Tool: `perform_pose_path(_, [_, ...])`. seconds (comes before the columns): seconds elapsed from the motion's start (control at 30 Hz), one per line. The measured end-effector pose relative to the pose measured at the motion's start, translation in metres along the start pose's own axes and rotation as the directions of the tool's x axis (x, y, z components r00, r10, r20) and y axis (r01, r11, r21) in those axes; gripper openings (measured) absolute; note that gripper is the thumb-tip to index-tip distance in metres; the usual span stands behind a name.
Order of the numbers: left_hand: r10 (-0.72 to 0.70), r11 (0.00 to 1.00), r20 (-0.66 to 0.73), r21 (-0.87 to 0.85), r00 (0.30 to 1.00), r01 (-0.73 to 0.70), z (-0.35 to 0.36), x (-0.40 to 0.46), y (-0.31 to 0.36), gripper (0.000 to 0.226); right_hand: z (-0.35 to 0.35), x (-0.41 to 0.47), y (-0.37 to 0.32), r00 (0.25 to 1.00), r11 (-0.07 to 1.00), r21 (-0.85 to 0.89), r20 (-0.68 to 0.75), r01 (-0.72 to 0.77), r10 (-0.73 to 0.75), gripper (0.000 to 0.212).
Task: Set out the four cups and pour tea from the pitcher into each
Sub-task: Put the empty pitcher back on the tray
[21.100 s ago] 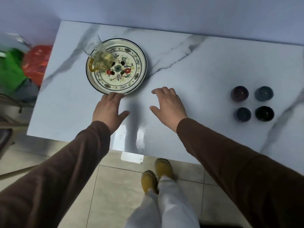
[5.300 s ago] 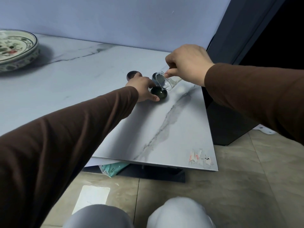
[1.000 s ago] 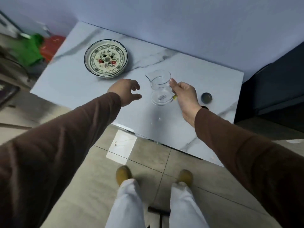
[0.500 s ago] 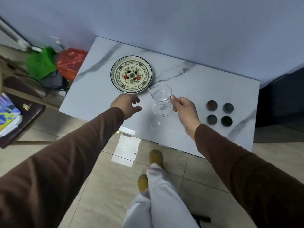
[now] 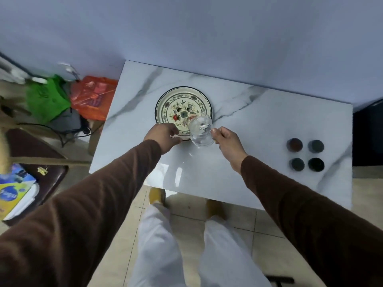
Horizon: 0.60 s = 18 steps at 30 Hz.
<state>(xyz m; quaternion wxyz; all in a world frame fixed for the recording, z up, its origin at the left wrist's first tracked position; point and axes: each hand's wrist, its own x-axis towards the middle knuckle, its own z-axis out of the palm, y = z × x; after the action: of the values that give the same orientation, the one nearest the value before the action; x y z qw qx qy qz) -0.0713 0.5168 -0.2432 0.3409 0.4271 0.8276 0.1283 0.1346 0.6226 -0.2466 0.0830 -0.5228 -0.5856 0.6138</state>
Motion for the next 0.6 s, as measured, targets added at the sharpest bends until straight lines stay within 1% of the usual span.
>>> perform_pose_path(0.13, [0.047, 0.999, 0.050, 0.015, 0.998, -0.048, -0.022, 0.034, -0.035, 0.023, 0.042, 0.033, -0.009, 0.997, 0.998, 0.006, -0.052, -0.065, 0.065, 0.031])
perform_pose_path(0.27, [0.102, 0.992, 0.110, 0.068, 0.989, -0.110, -0.028, 0.064, -0.057, 0.029, 0.069, 0.070, -0.013, 0.993, 0.997, 0.003, -0.094, -0.078, 0.078, 0.030])
perform_pose_path(0.43, [0.097, 0.991, 0.141, 0.082, 0.985, -0.109, -0.019, 0.098, -0.076, 0.029, 0.091, 0.114, -0.012, 0.988, 0.993, -0.046, -0.117, -0.108, 0.102, 0.028])
perform_pose_path(0.6, [0.094, 0.988, 0.124, 0.113, 0.988, -0.108, -0.009, 0.127, -0.088, 0.027, 0.094, 0.151, -0.001, 0.986, 0.989, -0.095, -0.130, -0.114, 0.101, 0.031])
